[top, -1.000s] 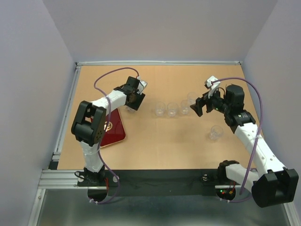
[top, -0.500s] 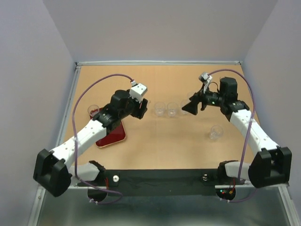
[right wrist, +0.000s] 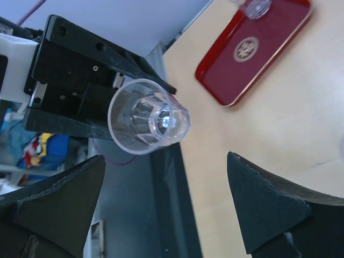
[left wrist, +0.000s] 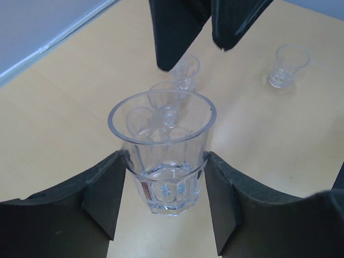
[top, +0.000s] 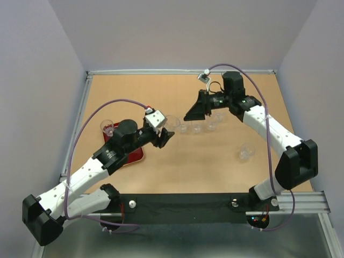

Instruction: Place the glasses into the tray

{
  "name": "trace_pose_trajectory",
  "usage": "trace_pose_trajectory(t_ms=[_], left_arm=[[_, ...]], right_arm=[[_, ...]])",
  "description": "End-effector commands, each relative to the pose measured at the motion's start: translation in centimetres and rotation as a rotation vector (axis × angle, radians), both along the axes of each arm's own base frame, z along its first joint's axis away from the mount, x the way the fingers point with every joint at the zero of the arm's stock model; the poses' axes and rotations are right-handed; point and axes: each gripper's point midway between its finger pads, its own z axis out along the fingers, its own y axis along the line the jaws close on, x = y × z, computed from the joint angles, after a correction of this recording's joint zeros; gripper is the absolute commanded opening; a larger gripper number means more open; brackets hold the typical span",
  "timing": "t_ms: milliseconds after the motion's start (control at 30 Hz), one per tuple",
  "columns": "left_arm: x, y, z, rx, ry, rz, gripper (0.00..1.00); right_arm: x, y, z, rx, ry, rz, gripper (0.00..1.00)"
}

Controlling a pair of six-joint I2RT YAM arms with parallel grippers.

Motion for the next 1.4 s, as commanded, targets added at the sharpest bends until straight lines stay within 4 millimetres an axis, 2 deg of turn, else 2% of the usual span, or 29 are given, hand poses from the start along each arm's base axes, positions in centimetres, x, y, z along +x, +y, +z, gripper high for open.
trace_pose_trajectory(t_ms=[0, 333, 533, 633, 700, 733, 833, 867, 1000, 1033, 1133, 1167, 1267, 1333, 1367], left_arm=[[-0.4, -0.6, 1.8, -0.024, -0.09, -0.027, 0.22], [-1.6, -1.9, 2.5, -0.002, -0.116, -0.055, 0.22], [-1.7, -2.5, 2.3, 0.014, -0.119, -0.056, 0.21], [-1.6, -2.7, 2.1, 0.025, -0.119, -0.054, 0.21], [-1.4, -2.7, 2.0, 0.033, -0.121, -0.044, 0.21], [-1.4, -2.8, 2.0, 0.036, -0.121, -0.046, 0.21], [-1.3, -2.8, 1.9, 0.04, -0.123, -0.041, 0.21], [-1.3, -2.8, 2.0, 0.038, -0.123, -0.04, 0.21], [-1.3, -2.8, 1.9, 0.037, -0.119, -0.041, 0.22], [-1.4, -2.7, 2.0, 0.032, -0.12, -0.039, 0.24], [-1.4, -2.3, 2.7, -0.002, -0.125, -0.015, 0.46], [-1.3, -2.0, 2.9, -0.008, -0.128, -0.002, 0.7], [-1.7, -1.0, 4.2, -0.045, -0.158, 0.02, 0.96], [-1.5, 0.8, 5.5, -0.065, -0.192, 0.09, 0.99], [-1.5, 1.5, 5.9, -0.075, -0.202, 0.118, 0.99]], right_arm=[[-1.7, 1.7, 2.1, 0.029, 0.043, 0.062, 0.98], [-2.1, 2.6, 0.7, -0.006, 0.077, 0.054, 0.84], [-2.0, 2.9, -0.6, -0.057, 0.06, 0.034, 0.72], [-1.9, 3.1, -1.5, -0.102, 0.044, 0.024, 0.64], [-2.2, 3.4, -2.2, -0.144, 0.025, 0.025, 0.54], [-2.2, 3.5, -2.4, -0.157, 0.014, 0.024, 0.54], [-2.2, 3.5, -2.9, -0.196, -0.009, 0.016, 0.37], [-2.2, 3.6, -2.7, -0.198, -0.033, 0.02, 0.24], [-1.8, 3.7, -2.2, -0.21, -0.084, 0.011, 0.01], [-1.6, 3.6, -2.2, -0.215, -0.093, 0.002, 0.01], [-1.1, 3.6, -1.7, -0.217, -0.138, -0.004, 0.01], [-1.0, 3.6, -1.7, -0.218, -0.153, -0.002, 0.0], [0.0, 3.8, -1.5, -0.233, -0.196, -0.019, 0.01], [1.0, 3.9, -2.1, -0.257, -0.208, -0.036, 0.0], [1.5, 4.1, -1.7, -0.258, -0.226, -0.046, 0.01]])
